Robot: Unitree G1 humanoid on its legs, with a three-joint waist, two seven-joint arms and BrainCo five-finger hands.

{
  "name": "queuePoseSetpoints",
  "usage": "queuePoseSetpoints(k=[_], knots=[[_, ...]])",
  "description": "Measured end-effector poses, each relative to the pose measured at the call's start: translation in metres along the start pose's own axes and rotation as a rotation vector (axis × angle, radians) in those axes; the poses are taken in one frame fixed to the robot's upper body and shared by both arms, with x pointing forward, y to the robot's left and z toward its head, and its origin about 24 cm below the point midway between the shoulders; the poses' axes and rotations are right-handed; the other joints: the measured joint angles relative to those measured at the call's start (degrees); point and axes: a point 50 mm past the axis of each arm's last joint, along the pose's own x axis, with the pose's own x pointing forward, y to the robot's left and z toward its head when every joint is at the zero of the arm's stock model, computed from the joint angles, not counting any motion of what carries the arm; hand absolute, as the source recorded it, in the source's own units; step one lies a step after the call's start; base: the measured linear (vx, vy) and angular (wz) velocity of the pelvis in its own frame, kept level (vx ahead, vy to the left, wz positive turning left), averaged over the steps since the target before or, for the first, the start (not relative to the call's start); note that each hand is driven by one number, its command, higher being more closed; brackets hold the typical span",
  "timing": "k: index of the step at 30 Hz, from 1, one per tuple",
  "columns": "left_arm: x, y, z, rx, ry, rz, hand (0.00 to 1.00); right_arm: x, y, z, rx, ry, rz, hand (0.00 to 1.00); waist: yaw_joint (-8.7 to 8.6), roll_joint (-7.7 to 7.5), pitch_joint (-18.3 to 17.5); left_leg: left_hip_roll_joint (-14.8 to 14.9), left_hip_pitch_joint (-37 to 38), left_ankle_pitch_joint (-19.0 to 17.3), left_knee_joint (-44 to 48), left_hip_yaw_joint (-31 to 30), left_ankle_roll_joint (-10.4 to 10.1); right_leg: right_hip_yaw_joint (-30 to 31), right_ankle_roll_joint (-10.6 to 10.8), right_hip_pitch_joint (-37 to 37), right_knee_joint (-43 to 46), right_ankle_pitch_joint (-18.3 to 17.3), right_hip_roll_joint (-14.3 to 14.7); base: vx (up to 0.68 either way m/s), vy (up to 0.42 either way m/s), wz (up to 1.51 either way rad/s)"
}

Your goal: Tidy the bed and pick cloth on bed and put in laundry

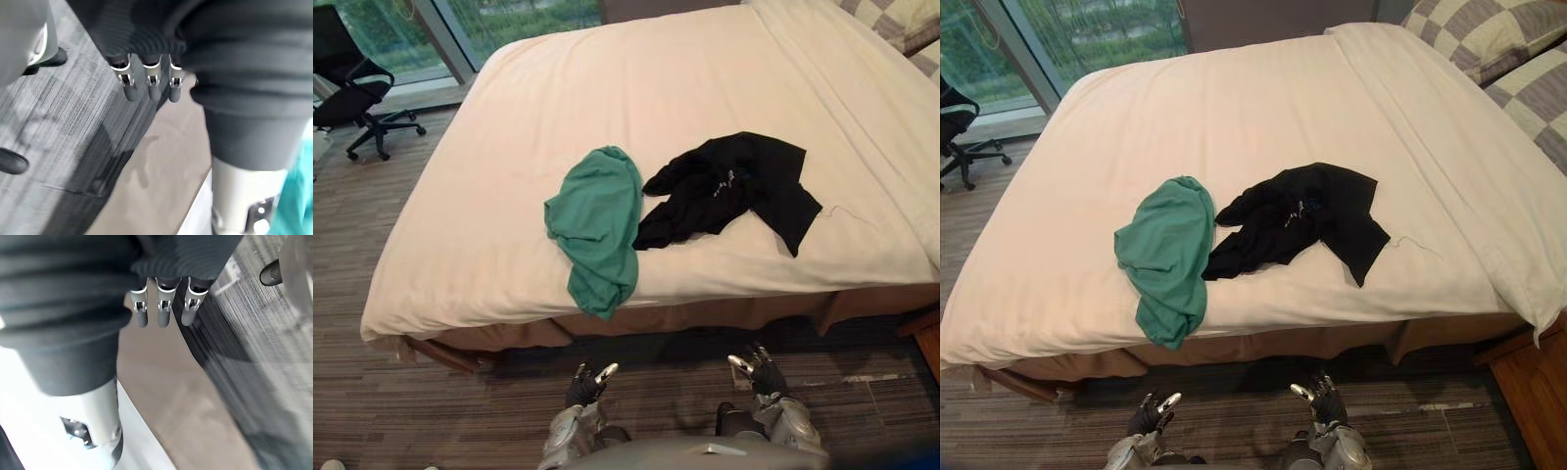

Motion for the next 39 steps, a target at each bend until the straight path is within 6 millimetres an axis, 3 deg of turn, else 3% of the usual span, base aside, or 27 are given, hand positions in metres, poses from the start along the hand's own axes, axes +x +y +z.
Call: queuePoseSetpoints(k=[3, 5, 7, 9, 10, 11, 12, 13, 15, 18, 20, 24, 27, 30, 34, 39], knots=[[0.002, 0.022, 0.016, -0.106, -0.048, 0.135, 0.00, -0.007, -0.037, 0.019, 0.105, -0.120, -0.190, 0.00, 0.02, -1.55, 0.7, 0.4, 0.7, 0.0, -0.2, 0.1, 0.0, -0.8, 0.2, 0.4, 1.1, -0.1, 0.3, 0.05, -0.063, 0.06], [0.000, 0.046, 0.035, -0.150, -0.109, 0.235, 0.00, -0.011, -0.063, 0.050, 0.115, -0.242, -0.299, 0.00, -0.05, -2.08, 1.0, 0.8, 1.4, -0.2, -0.5, 0.3, -0.2, -1.0, 0.1, 0.6, 0.7, 0.3, 0.8, 0.05, -0.038, -0.14], [-0.003, 0.072, 0.078, -0.150, -0.236, 0.317, 0.00, -0.026, -0.101, 0.100, 0.037, -0.414, -0.416, 0.00, -0.03, -2.37, 1.2, 0.8, 1.5, -0.2, -1.7, 0.2, -0.3, -1.7, 0.2, 0.9, 0.1, 0.4, 1.2, 0.03, -0.019, 0.05], [-0.009, 0.087, 0.127, -0.137, -0.386, 0.357, 0.00, -0.042, -0.121, 0.144, -0.049, -0.568, -0.474, 0.00, 0.01, -2.60, 1.3, 0.8, 1.4, -0.2, -2.9, 0.0, -0.3, -2.5, 0.5, 1.1, -0.8, 0.8, 1.4, 0.00, 0.006, 0.15], [-0.019, 0.094, 0.169, -0.104, -0.526, 0.371, 0.00, -0.052, -0.123, 0.174, -0.124, -0.678, -0.479, 0.00, -0.01, -2.97, 1.6, 0.7, 1.3, -0.2, -3.8, 0.0, -0.3, -2.8, 0.5, 1.1, -1.5, 1.1, 1.7, -0.01, 0.017, 0.11], [-0.026, 0.096, 0.189, -0.071, -0.600, 0.376, 0.00, -0.056, -0.121, 0.187, -0.166, -0.729, -0.475, 0.00, -0.02, -3.20, 1.7, 0.7, 1.3, -0.2, -4.1, 0.0, -0.3, -2.8, 0.5, 1.0, -1.9, 1.3, 1.9, -0.02, 0.020, 0.04], [-0.039, 0.094, 0.224, -0.015, -0.720, 0.376, 0.00, -0.061, -0.112, 0.208, -0.255, -0.801, -0.451, 0.00, -0.03, -3.66, 1.9, 0.7, 0.9, -0.2, -4.5, -0.2, -0.3, -2.8, 0.4, 0.8, -2.5, 1.7, 2.1, -0.05, 0.034, 0.03], [-0.058, 0.084, 0.271, 0.070, -0.884, 0.349, 0.00, -0.067, -0.097, 0.233, -0.376, -0.887, -0.407, 0.00, -0.03, -4.15, 1.7, 0.4, -0.5, -0.2, -5.2, -0.7, -0.3, -3.1, 0.3, -0.3, -3.6, 2.5, 2.5, -0.04, 0.029, 0.05], [-0.083, 0.063, 0.323, 0.172, -1.075, 0.304, 0.00, -0.072, -0.080, 0.257, -0.511, -0.960, -0.360, 0.00, -0.25, -4.59, 1.9, 0.1, -2.6, 0.0, -5.8, -2.2, -0.7, -3.4, 0.1, -1.5, -5.2, 4.1, 2.9, -0.03, 0.022, 0.09], [-0.120, 0.030, 0.382, 0.271, -1.295, 0.230, 0.00, -0.068, -0.059, 0.285, -0.640, -1.009, -0.318, 0.00, -0.77, -4.73, 1.9, -0.8, -4.7, 0.3, -6.1, -5.1, -0.8, -3.5, 0.3, -0.9, -9.9, 7.5, 3.2, 0.01, 0.026, 0.08], [-0.137, 0.014, 0.404, 0.309, -1.388, 0.194, 0.00, -0.065, -0.051, 0.294, -0.668, -1.023, -0.308, 0.00, -0.98, -4.65, 1.9, -1.6, -4.8, 0.3, -6.5, -5.8, -0.7, -3.2, 0.4, 0.4, -12.8, 9.4, 3.1, 0.04, 0.058, -0.03], [-0.153, -0.022, 0.420, 0.490, -1.489, 0.142, 0.00, -0.059, -0.028, 0.305, -0.736, -1.044, -0.232, 0.00, -1.55, -4.76, 2.7, -2.3, -4.8, 0.3, -7.1, -6.5, -0.6, -2.3, 0.5, 0.5, -14.6, 10.7, 2.8, 0.02, 0.030, -0.10], [-0.150, -0.055, 0.421, 0.631, -1.512, 0.091, 0.00, -0.061, 0.000, 0.320, -0.742, -1.123, -0.153, 0.00, -2.01, -4.76, 3.1, -2.4, -5.8, 0.4, -7.1, -6.4, -0.5, -0.5, 0.3, -1.4, -14.6, 11.5, 2.8, -0.03, 0.003, -0.23], [-0.147, -0.090, 0.419, 0.790, -1.536, 0.046, 0.00, -0.070, 0.030, 0.331, -0.748, -1.216, -0.071, 0.00, -2.86, -4.77, 6.4, -2.5, -7.0, 0.7, -7.1, -6.2, -0.2, 0.8, 0.0, -3.3, -14.4, 12.6, 2.9, -0.07, -0.009, -0.20], [-0.125, -0.125, 0.398, 0.893, -1.479, -0.049, 0.00, -0.081, 0.055, 0.328, -0.764, -1.280, 0.023, 0.00, -2.99, -4.70, 9.1, -2.6, -8.8, 0.7, -7.3, -4.4, -0.2, 2.8, -0.1, -6.7, -14.0, 13.7, 2.9, -0.07, 0.000, -0.25], [-0.097, -0.152, 0.365, 1.034, -1.377, -0.114, 0.00, -0.097, 0.071, 0.314, -0.717, -1.351, 0.081, 0.00, -3.11, -4.34, 11.8, -2.3, -10.2, 0.7, -7.5, -3.4, -0.2, 3.4, -0.1, -9.4, -12.7, 13.8, 2.9, -0.05, -0.010, -0.09]])
